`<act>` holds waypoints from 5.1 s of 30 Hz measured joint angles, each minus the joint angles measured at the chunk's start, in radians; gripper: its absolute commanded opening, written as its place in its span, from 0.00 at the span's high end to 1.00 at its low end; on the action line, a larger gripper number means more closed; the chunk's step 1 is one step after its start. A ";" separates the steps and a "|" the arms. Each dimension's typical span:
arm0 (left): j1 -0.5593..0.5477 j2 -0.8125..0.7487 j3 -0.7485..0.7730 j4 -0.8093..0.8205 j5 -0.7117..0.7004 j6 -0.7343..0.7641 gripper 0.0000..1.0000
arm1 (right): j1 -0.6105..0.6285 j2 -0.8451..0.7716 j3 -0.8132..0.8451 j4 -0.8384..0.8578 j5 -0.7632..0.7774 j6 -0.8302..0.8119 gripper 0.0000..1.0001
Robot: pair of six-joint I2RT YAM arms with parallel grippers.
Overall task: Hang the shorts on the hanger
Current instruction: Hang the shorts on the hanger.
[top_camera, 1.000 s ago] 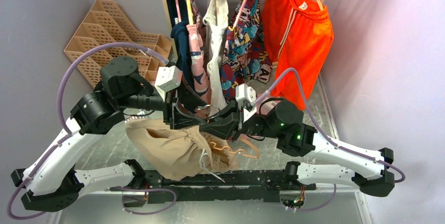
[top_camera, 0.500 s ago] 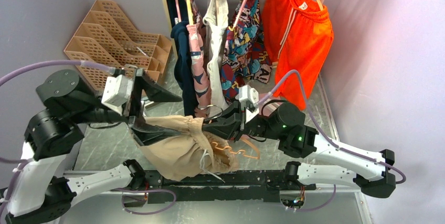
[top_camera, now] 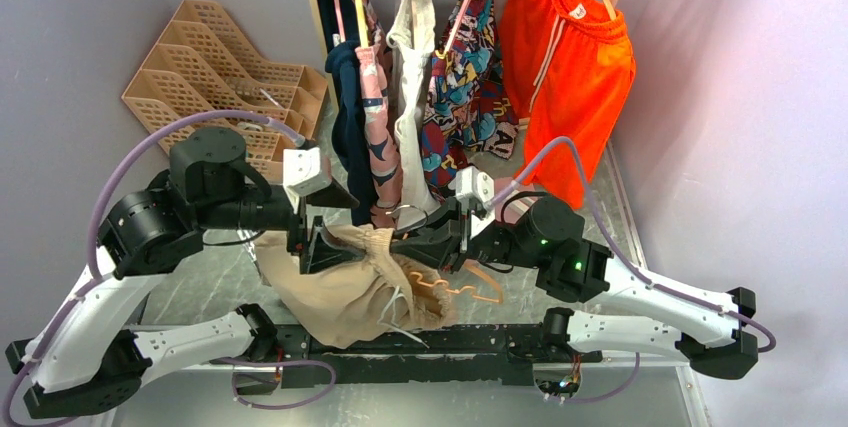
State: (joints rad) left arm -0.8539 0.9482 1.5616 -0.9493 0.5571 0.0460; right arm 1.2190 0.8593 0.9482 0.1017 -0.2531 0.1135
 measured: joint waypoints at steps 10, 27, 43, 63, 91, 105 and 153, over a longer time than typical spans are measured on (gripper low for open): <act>0.000 -0.003 -0.061 -0.014 0.008 0.037 0.46 | 0.000 0.001 0.000 0.004 -0.017 0.005 1.00; -0.025 -0.053 -0.117 0.035 0.116 0.079 0.93 | -0.003 0.034 0.064 -0.058 -0.074 0.053 1.00; -0.025 -0.114 -0.172 0.127 0.068 0.043 0.93 | -0.008 0.034 0.130 -0.131 -0.066 0.069 0.67; -0.017 -0.147 -0.195 0.151 0.011 0.039 0.93 | -0.006 0.018 0.195 -0.145 0.068 0.156 0.59; -0.013 -0.167 -0.203 0.150 0.055 0.017 0.93 | -0.005 0.091 0.229 -0.100 0.066 0.181 1.00; -0.012 -0.120 -0.174 0.226 0.112 -0.025 0.60 | -0.006 0.065 0.180 0.005 0.018 0.194 1.00; -0.012 -0.034 -0.282 0.611 0.179 -0.310 0.62 | -0.007 -0.016 -0.125 0.473 0.137 0.303 1.00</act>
State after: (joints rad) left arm -0.8661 0.9138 1.2800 -0.3386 0.7361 -0.2638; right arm 1.2118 0.8429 0.8234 0.5751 -0.1162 0.4164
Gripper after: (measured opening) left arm 0.192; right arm 0.021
